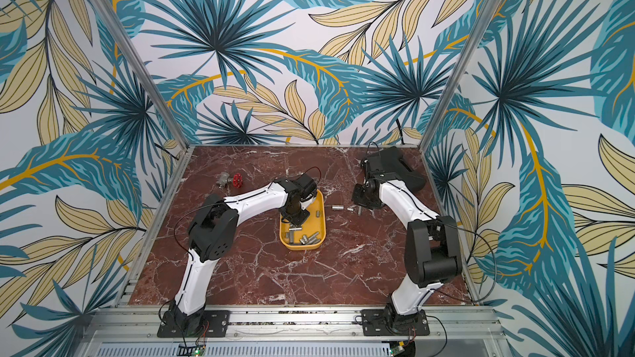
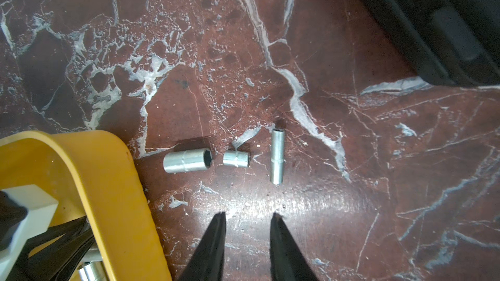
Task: Take out the socket from the storage box
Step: Pick up the socket head from the storage box, then place the socket head at the center of the board.
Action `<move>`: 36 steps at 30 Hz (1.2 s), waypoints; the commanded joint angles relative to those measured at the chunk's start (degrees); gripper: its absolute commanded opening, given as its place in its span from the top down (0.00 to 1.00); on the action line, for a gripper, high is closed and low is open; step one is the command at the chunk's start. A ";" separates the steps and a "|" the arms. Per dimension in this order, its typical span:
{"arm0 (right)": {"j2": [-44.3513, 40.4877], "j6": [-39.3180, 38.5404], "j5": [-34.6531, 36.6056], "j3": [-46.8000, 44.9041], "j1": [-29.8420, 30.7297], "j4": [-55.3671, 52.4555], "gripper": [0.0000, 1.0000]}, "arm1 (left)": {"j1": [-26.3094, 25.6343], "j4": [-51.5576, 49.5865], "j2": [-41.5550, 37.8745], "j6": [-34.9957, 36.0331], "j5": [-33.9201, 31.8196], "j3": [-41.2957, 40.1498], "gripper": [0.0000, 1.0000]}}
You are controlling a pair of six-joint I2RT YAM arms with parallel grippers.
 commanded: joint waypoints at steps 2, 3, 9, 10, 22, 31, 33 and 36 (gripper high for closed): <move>-2.32 0.33 -0.05 -0.73 -0.19 -0.98 0.70 | 0.22 1.51 -3.82 -0.93 -0.35 -0.20 0.80; -2.44 0.33 -0.01 -0.73 -0.19 -1.02 0.70 | 0.34 1.93 -4.85 -0.94 -0.33 -0.18 0.80; -2.99 0.40 0.30 -1.04 -0.19 -1.19 0.70 | 4.28 3.66 -11.94 -1.96 2.07 -1.01 0.80; -3.02 0.49 0.26 -1.16 -0.19 -1.06 0.70 | 5.64 4.62 -13.36 -2.43 2.81 -2.11 0.80; -2.88 0.93 -0.45 -2.14 -0.19 -0.10 0.70 | 20.12 8.41 -13.91 -6.32 7.17 -10.11 0.81; -3.08 0.75 -0.18 -2.62 -0.19 -0.22 0.70 | 21.41 8.91 -8.60 -5.63 5.98 -10.23 0.81; -2.98 0.84 -0.27 -2.75 -0.19 -0.14 0.70 | 21.75 8.77 -8.18 -5.54 5.27 -10.48 0.81; -3.03 1.01 -0.58 -3.10 -0.19 0.28 0.70 | 22.43 8.82 -7.46 -5.50 4.77 -10.89 0.81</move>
